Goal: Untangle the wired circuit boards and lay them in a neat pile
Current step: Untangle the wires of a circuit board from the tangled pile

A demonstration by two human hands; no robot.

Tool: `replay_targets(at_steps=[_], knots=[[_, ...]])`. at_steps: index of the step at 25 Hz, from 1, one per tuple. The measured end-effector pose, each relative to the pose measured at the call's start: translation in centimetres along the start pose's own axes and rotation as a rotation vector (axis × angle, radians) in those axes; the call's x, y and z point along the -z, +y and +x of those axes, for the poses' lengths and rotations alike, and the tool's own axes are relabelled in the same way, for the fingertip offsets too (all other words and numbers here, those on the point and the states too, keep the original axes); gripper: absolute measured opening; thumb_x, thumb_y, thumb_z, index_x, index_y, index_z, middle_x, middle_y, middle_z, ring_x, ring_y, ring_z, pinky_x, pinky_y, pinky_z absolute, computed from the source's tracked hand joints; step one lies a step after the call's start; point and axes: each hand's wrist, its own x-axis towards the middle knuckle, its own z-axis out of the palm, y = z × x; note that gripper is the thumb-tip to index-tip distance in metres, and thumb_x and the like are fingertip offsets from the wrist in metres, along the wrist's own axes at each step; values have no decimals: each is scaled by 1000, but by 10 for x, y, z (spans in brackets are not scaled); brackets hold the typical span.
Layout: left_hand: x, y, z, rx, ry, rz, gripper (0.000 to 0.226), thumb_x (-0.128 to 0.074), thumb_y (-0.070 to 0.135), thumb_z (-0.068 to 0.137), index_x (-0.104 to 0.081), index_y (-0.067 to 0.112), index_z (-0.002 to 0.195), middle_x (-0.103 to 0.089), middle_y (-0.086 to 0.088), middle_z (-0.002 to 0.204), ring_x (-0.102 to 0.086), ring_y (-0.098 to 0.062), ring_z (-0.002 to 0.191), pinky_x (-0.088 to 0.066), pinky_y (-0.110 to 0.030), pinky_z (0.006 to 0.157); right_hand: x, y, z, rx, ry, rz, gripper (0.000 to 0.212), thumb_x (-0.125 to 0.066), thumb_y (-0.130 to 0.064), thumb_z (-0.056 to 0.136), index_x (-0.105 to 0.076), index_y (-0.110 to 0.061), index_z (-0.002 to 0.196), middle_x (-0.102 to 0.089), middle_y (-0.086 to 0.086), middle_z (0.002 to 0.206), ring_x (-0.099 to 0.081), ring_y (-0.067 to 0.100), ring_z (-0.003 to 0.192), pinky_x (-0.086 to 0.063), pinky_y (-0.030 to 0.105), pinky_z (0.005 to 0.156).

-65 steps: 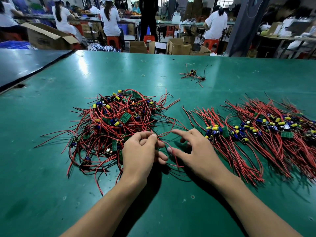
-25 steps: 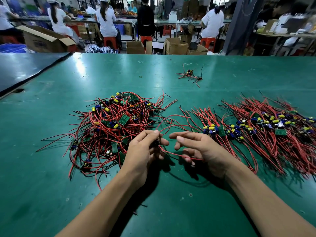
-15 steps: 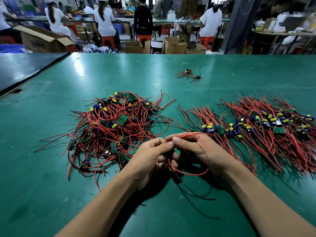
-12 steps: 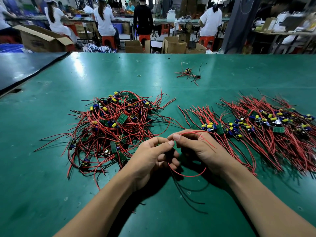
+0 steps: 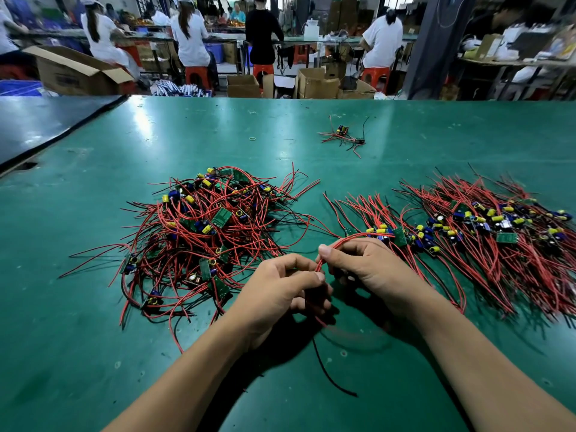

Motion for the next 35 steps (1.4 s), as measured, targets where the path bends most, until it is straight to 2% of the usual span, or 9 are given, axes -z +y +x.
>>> replay_targets(at_steps=[2, 7, 14, 17, 19, 24, 29, 32, 35], knots=[[-1, -1, 1, -8, 5, 28, 5, -60, 0, 90, -65, -1, 88, -69, -22, 77, -66, -29, 61, -55, -30, 53, 0, -1, -1, -12, -2, 4, 30, -73, -43, 85, -74, -15, 74, -56, -2, 60, -48, 12, 53, -39, 19, 47], [-5, -9, 5, -95, 90, 41, 21, -60, 10, 94, -66, -3, 79, -68, -18, 70, -64, -26, 53, -57, -30, 50, -22, 0, -5, -13, -141, 162, 40, -63, -37, 95, -71, -1, 108, -59, 14, 69, -53, 17, 50, -46, 23, 45], [-3, -10, 9, -88, 98, 145, 16, -60, 6, 93, -62, 1, 78, -65, -10, 62, -61, -21, 47, -52, -25, 47, -20, -1, 4, 70, 168, -202, 35, -61, -44, 97, -81, -17, 86, -68, -10, 61, -58, 0, 57, -41, 20, 59], [-3, -9, 8, -97, 64, 191, 17, -60, 8, 93, -60, 5, 77, -64, -7, 63, -59, -19, 49, -50, -27, 51, -14, 1, 6, 40, 261, -22, 37, -61, -48, 95, -80, -17, 83, -44, -1, 47, -35, 9, 37, -24, 18, 42], [-4, -7, 7, -100, 43, 212, 16, -60, 9, 93, -61, 6, 77, -65, -6, 63, -59, -18, 50, -48, -27, 52, -12, 0, 8, 15, 310, 121, 39, -61, -46, 95, -79, -16, 79, -36, 2, 51, -27, 10, 36, -17, 18, 42], [-4, 0, 3, -110, 18, 235, 15, -59, 5, 92, -62, 4, 78, -64, -6, 61, -56, -17, 49, -46, -22, 48, -11, -9, 13, -74, 334, 469, 58, -52, -48, 99, -71, -14, 56, -36, -6, 48, -28, 6, 36, -23, 19, 36], [-2, -1, 0, -116, 31, 210, 16, -61, 3, 91, -64, 0, 76, -60, -7, 57, -54, -21, 46, -45, -23, 46, -5, -13, 9, -141, 186, 615, 59, -50, -46, 100, -57, -16, 50, -41, 1, 60, -27, 6, 34, -24, 18, 34], [-2, -5, 4, -126, 100, 188, 16, -62, 6, 91, -67, -1, 77, -61, -11, 60, -56, -21, 49, -46, -24, 47, -12, -8, 6, -131, 182, 371, 52, -53, -50, 97, -74, -13, 67, -40, -1, 58, -30, 8, 39, -25, 19, 37], [-2, -8, 6, -145, 124, 165, 19, -60, 6, 92, -69, -1, 77, -68, -14, 71, -61, -19, 56, -52, -25, 50, -27, 1, -1, -77, -5, 157, 40, -59, -46, 97, -77, -11, 98, -53, 6, 58, -44, 12, 43, -33, 18, 40]])
